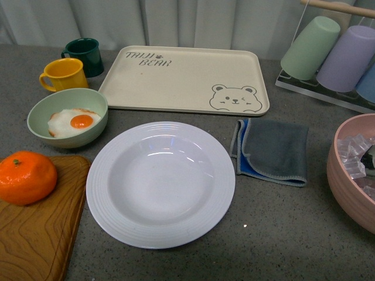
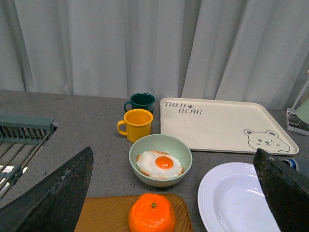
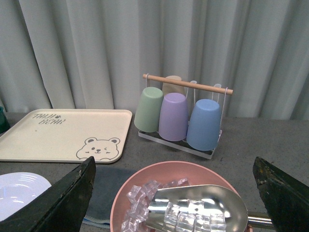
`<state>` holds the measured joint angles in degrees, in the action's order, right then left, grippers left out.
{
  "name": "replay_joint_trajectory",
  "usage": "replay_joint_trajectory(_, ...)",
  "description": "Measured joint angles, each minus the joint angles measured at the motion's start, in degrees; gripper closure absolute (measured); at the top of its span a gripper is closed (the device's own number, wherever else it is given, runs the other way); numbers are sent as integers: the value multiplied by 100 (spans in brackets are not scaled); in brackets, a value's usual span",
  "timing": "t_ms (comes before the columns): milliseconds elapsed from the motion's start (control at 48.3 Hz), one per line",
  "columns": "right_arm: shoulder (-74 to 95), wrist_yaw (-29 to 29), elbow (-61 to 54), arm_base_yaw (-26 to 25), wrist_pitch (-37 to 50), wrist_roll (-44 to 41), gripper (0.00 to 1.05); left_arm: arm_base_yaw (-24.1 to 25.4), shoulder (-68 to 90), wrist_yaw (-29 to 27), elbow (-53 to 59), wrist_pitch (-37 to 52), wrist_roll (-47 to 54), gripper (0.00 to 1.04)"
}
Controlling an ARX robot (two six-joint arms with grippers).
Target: Place orange and plate with both arms
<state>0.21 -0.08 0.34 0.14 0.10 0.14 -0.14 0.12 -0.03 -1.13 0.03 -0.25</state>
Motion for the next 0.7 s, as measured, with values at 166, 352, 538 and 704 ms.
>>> replay_joint_trajectory(166,0,0,0,0,0,0,9,0,0,0,0,0,-2,7)
replay_joint_trajectory(352,0,0,0,0,0,0,9,-42,66,-138,-31,-105,-66,7)
replay_joint_trajectory(538,0,-4,0,0,0,0,9,-317,1985,-946,-485,-507,-1152,7)
replay_joint_trajectory(704,0,-2,0,0,0,0,9,-251,4570,-708,-931,1082,-1388,7)
